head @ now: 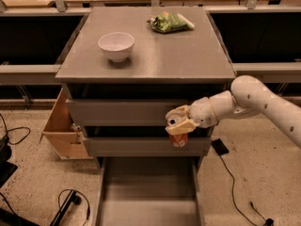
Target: Pick coke can from bottom drawer and place on counter
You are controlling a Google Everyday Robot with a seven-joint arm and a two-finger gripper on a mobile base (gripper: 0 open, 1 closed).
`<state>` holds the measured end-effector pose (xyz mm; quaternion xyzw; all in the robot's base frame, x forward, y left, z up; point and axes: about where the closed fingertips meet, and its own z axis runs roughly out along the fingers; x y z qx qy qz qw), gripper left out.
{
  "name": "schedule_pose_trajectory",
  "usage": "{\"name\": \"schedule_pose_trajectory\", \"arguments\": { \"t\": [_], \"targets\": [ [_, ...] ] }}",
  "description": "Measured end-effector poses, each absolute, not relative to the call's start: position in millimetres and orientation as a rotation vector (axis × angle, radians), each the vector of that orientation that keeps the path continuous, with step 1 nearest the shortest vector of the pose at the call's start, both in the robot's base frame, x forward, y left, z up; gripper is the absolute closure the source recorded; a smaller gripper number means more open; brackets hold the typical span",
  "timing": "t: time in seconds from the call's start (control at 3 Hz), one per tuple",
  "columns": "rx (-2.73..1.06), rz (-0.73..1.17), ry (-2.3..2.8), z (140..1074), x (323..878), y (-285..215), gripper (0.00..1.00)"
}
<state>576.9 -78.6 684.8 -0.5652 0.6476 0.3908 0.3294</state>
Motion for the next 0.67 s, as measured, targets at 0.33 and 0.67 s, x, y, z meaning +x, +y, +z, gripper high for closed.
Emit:
{"name": "schedule_pose_trajectory", "arguments": {
  "t": [0.33,0.67],
  "targets": [
    [-1.438,0.981,1.787,759.4,577.8,-83.7,1.00],
    [-1.384,0.881,1.824,838.4,585.7,-96.4,1.00]
  ]
}}
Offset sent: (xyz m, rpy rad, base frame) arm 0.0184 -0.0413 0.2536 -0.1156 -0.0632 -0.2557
